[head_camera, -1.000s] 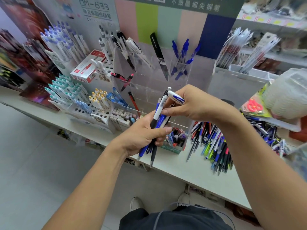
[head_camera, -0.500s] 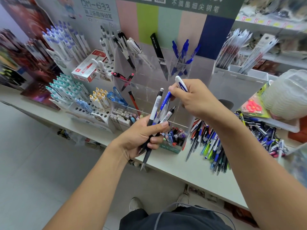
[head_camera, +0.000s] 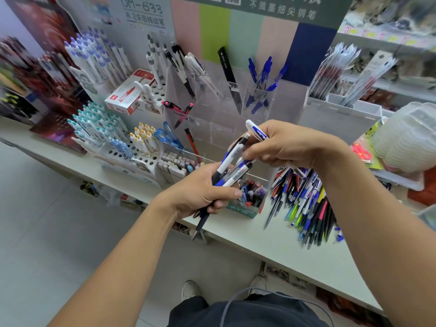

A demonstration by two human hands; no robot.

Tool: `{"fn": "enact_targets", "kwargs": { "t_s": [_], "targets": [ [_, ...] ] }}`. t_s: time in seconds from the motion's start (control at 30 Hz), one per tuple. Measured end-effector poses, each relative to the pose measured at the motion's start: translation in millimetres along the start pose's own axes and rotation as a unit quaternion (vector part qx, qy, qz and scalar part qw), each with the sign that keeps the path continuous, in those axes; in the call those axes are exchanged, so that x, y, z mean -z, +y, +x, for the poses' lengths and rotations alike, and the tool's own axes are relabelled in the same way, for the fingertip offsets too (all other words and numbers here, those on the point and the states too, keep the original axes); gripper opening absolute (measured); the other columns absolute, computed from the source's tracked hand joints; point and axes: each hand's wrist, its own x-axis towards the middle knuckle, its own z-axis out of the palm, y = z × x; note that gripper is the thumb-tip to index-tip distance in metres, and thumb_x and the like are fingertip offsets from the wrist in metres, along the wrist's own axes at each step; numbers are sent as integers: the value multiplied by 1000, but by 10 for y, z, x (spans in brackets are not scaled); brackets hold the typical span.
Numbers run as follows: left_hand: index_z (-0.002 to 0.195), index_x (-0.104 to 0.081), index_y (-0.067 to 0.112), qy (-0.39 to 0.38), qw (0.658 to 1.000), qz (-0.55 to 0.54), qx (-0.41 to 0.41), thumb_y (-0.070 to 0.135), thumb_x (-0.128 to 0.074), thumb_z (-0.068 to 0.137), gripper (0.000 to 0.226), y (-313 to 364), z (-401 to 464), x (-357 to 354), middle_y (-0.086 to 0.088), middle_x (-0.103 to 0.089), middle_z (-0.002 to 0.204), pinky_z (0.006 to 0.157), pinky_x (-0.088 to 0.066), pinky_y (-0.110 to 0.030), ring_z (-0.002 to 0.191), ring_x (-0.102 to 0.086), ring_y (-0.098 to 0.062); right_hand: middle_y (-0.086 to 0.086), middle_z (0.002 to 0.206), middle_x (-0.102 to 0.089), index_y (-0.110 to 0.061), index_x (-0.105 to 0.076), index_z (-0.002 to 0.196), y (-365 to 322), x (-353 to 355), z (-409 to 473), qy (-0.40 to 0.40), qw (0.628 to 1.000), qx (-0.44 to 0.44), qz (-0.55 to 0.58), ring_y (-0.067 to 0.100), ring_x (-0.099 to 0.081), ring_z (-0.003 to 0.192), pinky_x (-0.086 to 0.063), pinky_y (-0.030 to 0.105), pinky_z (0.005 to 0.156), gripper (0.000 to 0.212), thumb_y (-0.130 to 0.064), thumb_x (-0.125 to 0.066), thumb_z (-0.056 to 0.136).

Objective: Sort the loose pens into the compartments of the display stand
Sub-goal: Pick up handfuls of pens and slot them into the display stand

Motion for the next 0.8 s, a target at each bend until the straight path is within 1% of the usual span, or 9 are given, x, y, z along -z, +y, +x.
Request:
{"fn": "enact_targets", "kwargs": {
  "t_s": [0.07,0.13,0.2,0.33,0.43,0.5,0.63,0.73,0.8],
  "targets": [
    [111,-52,7,-3,1000,20,9,0,-69,90,28,-12,-14,19,4,-56,65,42,-35,-23,48,-43,-12,6,57,-47,13,-65,112,-32,18,26,-20,998,-13,-56,8,-33,42,-28,18,40,24,1,-65,92],
    [105,-53,8,-8,999,49,10,2,-71,90,24,-21,-5,19,4,-56,65,44,-36,-25,49,-45,-13,13,68,-59,-8,-77,108,-72,-40,71,-17,996,-4,-92,11,-38,47,-30,19,43,18,-6,-67,93],
    [100,-54,12,-7,999,47,5,3,-72,90,22,-32,5,4,2,-54,64,44,-37,-26,49,-44,-14,14,77,-69,-16,-80,101,-90,-109,115,5,995,11,-99,17,-42,55,-33,23,47,13,-13,-70,93],
    [100,-50,11,25,1000,-6,5,4,-71,90,24,-73,15,-20,5,-47,58,43,-33,-24,48,-40,-12,6,63,-58,-12,-80,92,-54,-126,123,23,997,36,-71,10,-38,49,-30,21,45,8,-16,-73,91],
    [105,-50,6,23,998,-56,1,3,-66,93,20,-91,33,-4,5,-41,56,40,-29,-19,44,-35,-7,-2,56,-59,-5,-77,97,-25,-74,102,64,996,63,-15,8,-35,44,-28,18,41,11,-10,-69,94],
    [104,-54,5,15,996,-90,-8,7,-64,94,14,-121,36,16,6,-38,56,38,-24,-17,41,-29,-6,-2,57,-60,1,-75,100,-19,-25,98,110,991,76,33,7,-35,43,-27,17,40,13,-7,-65,96],
    [109,-52,10,45,991,-126,-17,22,-68,86,32,-209,33,52,3,-39,64,36,-24,-15,41,-26,-5,2,61,-56,0,-72,99,-13,136,47,145,984,94,51,6,-35,44,-29,16,41,15,-8,-60,99],
    [101,-52,14,100,985,-139,-34,27,-68,83,28,-270,45,45,1,-40,66,35,-24,-16,41,-26,-6,10,70,-53,-3,-71,97,33,323,-33,202,969,113,88,7,-34,46,-28,16,41,16,-7,-57,101],
    [106,-58,11,149,971,-176,-64,27,-70,81,31,-287,77,59,5,-39,60,35,-25,-16,41,-26,-5,8,70,-52,-7,-71,96,104,366,-71,207,961,118,137,6,-31,48,-25,16,42,18,-7,-54,102]
  ]
}}
